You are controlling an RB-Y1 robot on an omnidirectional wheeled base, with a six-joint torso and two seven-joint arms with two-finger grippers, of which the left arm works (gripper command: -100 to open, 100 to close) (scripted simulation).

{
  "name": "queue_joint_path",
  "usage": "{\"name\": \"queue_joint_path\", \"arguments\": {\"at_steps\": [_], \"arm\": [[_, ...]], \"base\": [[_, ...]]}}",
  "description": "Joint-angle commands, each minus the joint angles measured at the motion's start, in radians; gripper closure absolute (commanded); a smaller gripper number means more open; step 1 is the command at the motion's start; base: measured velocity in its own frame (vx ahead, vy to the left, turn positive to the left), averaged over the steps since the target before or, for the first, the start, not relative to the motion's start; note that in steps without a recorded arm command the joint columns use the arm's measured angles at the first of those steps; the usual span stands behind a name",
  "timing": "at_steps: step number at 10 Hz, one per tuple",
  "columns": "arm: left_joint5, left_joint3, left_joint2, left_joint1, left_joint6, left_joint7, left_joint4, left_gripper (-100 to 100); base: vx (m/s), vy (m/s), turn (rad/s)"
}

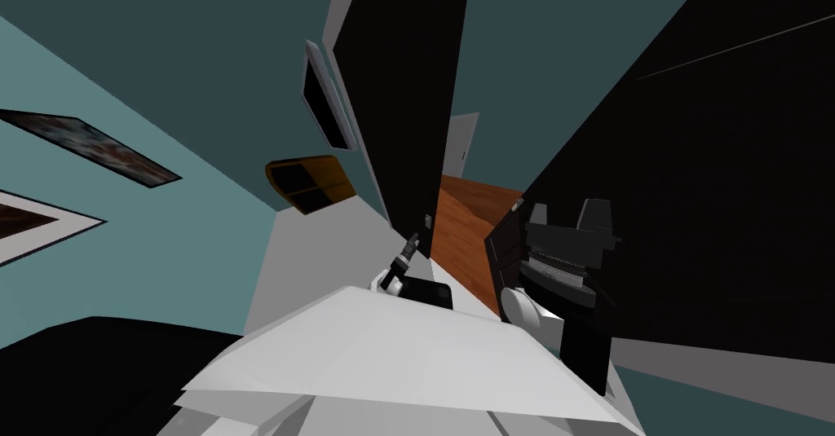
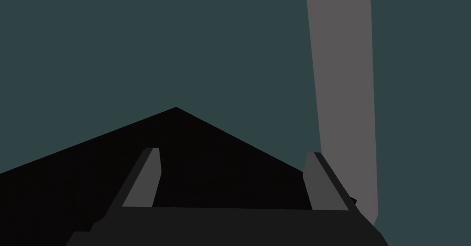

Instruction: Push the door open

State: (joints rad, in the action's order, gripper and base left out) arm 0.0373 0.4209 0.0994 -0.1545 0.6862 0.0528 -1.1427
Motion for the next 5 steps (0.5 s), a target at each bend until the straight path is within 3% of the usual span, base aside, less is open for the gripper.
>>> {"name": "queue_joint_path", "arguments": {"at_steps": [1,5], "arm": [[0.0,0.009,-0.002,0.015,0.012,0.003,0.039,-100],[0.0,0.039,-0.006,0.044,0.033,0.011,0.128,-100]], "base": [[0.094,0.074,-0.076],[0.106,0.092,-0.094]]}}
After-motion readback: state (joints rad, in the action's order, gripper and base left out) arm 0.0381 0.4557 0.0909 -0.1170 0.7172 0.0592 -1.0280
